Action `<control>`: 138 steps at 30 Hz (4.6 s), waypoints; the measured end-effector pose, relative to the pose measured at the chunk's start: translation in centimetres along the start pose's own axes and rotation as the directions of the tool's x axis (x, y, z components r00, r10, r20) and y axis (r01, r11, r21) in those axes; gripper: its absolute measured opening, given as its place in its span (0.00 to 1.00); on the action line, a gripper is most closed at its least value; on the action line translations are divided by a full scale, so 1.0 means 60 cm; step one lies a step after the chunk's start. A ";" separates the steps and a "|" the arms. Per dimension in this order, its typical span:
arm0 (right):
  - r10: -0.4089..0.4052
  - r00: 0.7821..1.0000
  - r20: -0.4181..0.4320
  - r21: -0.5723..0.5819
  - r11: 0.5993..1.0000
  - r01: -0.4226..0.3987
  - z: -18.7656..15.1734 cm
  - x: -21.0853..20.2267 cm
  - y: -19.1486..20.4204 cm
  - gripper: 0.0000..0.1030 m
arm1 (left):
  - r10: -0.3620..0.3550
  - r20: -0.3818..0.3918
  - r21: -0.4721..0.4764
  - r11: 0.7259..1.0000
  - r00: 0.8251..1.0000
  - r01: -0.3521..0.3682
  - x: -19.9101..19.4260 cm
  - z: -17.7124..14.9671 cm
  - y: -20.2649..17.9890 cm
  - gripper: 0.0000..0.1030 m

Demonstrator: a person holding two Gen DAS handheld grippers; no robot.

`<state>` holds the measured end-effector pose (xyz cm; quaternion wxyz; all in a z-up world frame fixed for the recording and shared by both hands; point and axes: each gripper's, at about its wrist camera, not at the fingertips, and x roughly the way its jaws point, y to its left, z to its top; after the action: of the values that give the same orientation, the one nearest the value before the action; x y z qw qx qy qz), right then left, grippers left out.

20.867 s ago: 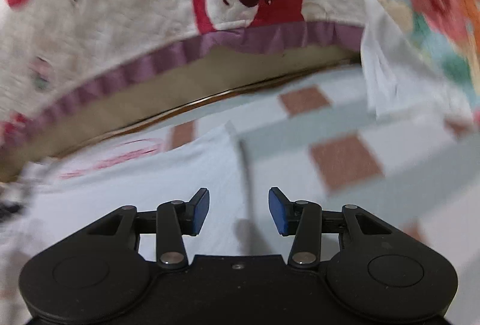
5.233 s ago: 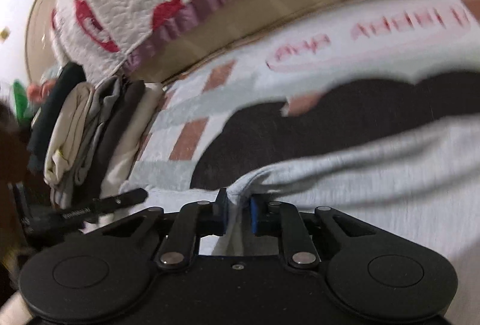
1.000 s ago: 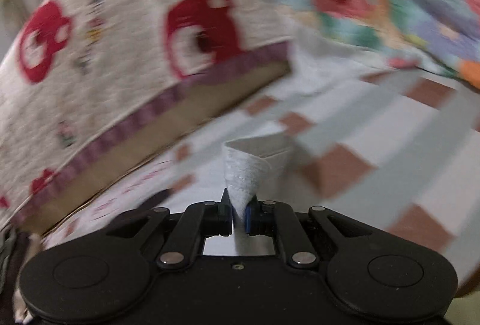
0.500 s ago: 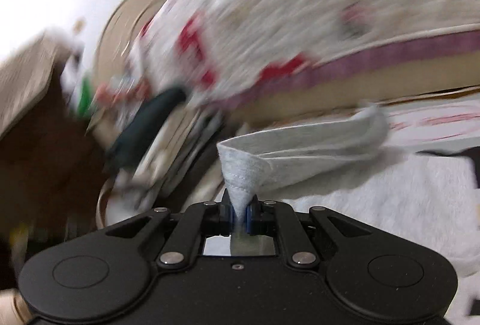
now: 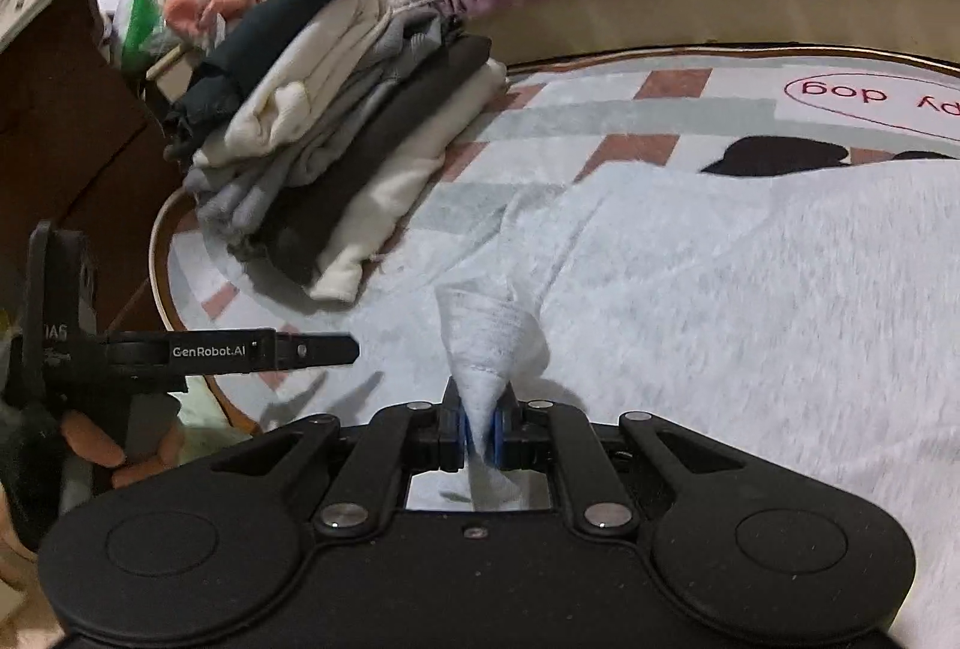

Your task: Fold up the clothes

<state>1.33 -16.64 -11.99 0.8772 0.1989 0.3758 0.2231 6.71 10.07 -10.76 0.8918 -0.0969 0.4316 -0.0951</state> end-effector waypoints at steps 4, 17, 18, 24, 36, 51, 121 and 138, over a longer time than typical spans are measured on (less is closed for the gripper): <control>0.052 0.997 0.057 0.026 0.998 -0.053 0.024 -0.015 0.021 0.11 | -0.181 -0.030 -0.105 0.979 0.983 0.177 -0.003 0.019 0.019 0.66; 0.072 0.994 -0.085 -0.271 0.958 -0.093 -0.012 0.064 0.116 0.11 | -0.520 -0.016 -0.433 0.773 0.854 0.463 0.036 0.003 0.081 0.67; 0.067 0.994 -0.089 -0.289 0.953 -0.090 -0.016 0.062 0.116 0.11 | -0.535 -0.010 -0.423 0.768 0.845 0.481 0.037 0.004 0.076 0.68; 0.036 0.993 -0.114 -0.373 0.925 -0.077 -0.044 0.059 0.120 0.11 | -0.503 0.020 -0.282 0.826 0.864 0.488 0.051 0.009 0.030 0.68; -0.240 0.971 -0.018 -0.393 0.894 0.214 -0.042 -0.077 0.046 0.56 | -0.295 0.209 0.023 0.955 0.932 0.296 -0.024 0.018 -0.033 0.03; -0.508 0.856 -0.097 -0.335 0.827 0.452 -0.099 -0.149 -0.051 0.57 | -0.147 0.041 -0.035 0.988 0.988 0.148 0.037 -0.005 0.006 0.03; -0.180 0.984 0.011 0.196 0.965 0.175 -0.057 -0.181 -0.232 0.06 | -0.145 0.050 0.517 0.850 0.988 0.098 0.262 0.077 -0.473 0.00; -0.164 0.986 0.034 0.307 0.941 0.146 -0.103 -0.207 -0.246 0.10 | 0.030 0.067 0.279 0.959 0.997 -0.048 0.124 0.132 -0.153 0.62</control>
<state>-7.40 -34.36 -16.48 0.8618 0.3073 0.3941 0.0871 16.69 0.08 -9.16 0.9112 0.0360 0.3878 -0.1347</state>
